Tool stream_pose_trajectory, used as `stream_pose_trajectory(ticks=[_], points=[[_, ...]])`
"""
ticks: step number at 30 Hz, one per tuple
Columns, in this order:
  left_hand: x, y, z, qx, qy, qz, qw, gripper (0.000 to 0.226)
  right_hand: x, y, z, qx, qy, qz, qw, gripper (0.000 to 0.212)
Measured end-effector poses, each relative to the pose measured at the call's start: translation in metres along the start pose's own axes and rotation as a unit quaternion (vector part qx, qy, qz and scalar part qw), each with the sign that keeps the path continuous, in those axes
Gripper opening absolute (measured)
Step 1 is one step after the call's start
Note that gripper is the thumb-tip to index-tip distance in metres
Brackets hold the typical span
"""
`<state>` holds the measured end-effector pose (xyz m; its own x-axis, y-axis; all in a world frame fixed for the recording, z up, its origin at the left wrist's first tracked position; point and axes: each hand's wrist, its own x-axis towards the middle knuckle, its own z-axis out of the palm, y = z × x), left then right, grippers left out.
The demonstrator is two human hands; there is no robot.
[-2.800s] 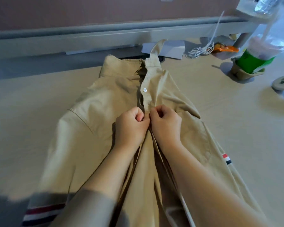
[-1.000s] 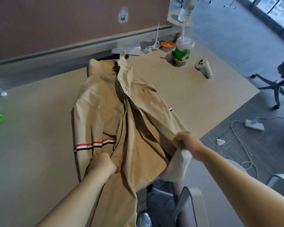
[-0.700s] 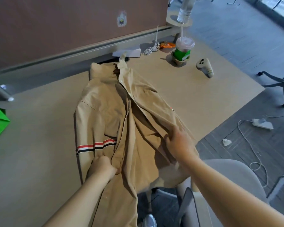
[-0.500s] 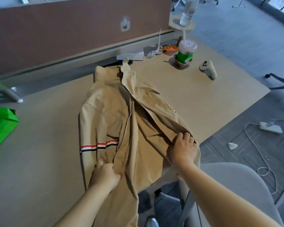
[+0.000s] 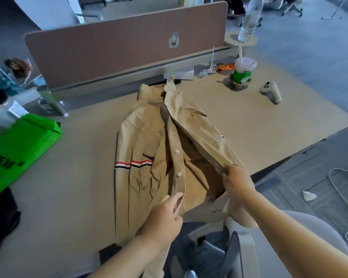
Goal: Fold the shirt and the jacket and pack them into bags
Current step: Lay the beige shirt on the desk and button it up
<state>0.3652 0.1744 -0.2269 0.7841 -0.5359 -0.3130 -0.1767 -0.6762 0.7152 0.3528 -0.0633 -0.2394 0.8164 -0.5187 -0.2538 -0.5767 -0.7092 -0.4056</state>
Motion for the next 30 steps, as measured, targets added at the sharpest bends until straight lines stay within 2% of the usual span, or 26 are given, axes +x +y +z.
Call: stream_pose_trajectory(ticks=[3, 6, 7, 9, 11, 13, 15, 17, 21, 25, 27, 28, 30], points=[[0.006, 0.024, 0.02, -0.058, -0.088, -0.005, 0.994, 0.055, -0.021, -0.012, -0.011, 0.082, -0.084, -0.004, 0.993, 0.021], [0.01, 0.032, 0.033, -0.118, -0.251, -0.046, 0.96, 0.042, -0.036, -0.009, -0.016, 0.105, -0.129, 0.018, 0.986, 0.033], [0.01, 0.03, 0.038, -0.147, -0.274, -0.067, 0.948, 0.037, -0.039, -0.003, -0.015, 0.093, -0.133, 0.039, 0.986, 0.038], [0.008, 0.023, 0.048, -0.19, -0.234, -0.115, 0.946, 0.029, -0.047, 0.011, -0.009, 0.06, -0.132, 0.094, 0.985, 0.038], [0.007, 0.011, 0.056, -0.208, -0.138, -0.17, 0.953, 0.023, -0.055, 0.029, -0.002, 0.002, -0.099, 0.12, 0.988, 0.03], [0.007, -0.002, 0.06, -0.198, -0.071, -0.209, 0.955, 0.024, -0.06, 0.047, 0.005, -0.059, -0.051, 0.126, 0.989, 0.026], [0.008, -0.013, 0.061, -0.153, -0.019, -0.225, 0.962, 0.029, -0.067, 0.061, 0.007, -0.062, -0.007, 0.144, 0.988, 0.024], [0.009, -0.023, 0.063, -0.11, 0.024, -0.242, 0.964, 0.032, -0.074, 0.07, 0.007, -0.009, 0.001, 0.16, 0.987, 0.02], [0.015, -0.026, 0.074, -0.051, 0.061, -0.244, 0.967, 0.037, -0.086, 0.078, 0.008, 0.133, -0.051, 0.154, 0.978, 0.019], [0.021, -0.017, 0.088, 0.058, 0.088, -0.217, 0.97, 0.044, -0.097, 0.07, -0.003, 0.286, -0.086, 0.163, 0.94, 0.017], [0.027, -0.014, 0.092, 0.106, 0.095, -0.2, 0.969, 0.032, -0.099, 0.068, -0.007, 0.324, -0.102, 0.163, 0.926, 0.017], [0.031, -0.015, 0.092, 0.1, 0.1, -0.194, 0.971, 0.025, -0.1, 0.066, -0.009, 0.329, -0.105, 0.155, 0.926, 0.018], [0.035, -0.013, 0.089, 0.057, 0.097, -0.188, 0.976, 0.029, -0.102, 0.065, -0.012, 0.329, -0.1, 0.138, 0.929, 0.016]])
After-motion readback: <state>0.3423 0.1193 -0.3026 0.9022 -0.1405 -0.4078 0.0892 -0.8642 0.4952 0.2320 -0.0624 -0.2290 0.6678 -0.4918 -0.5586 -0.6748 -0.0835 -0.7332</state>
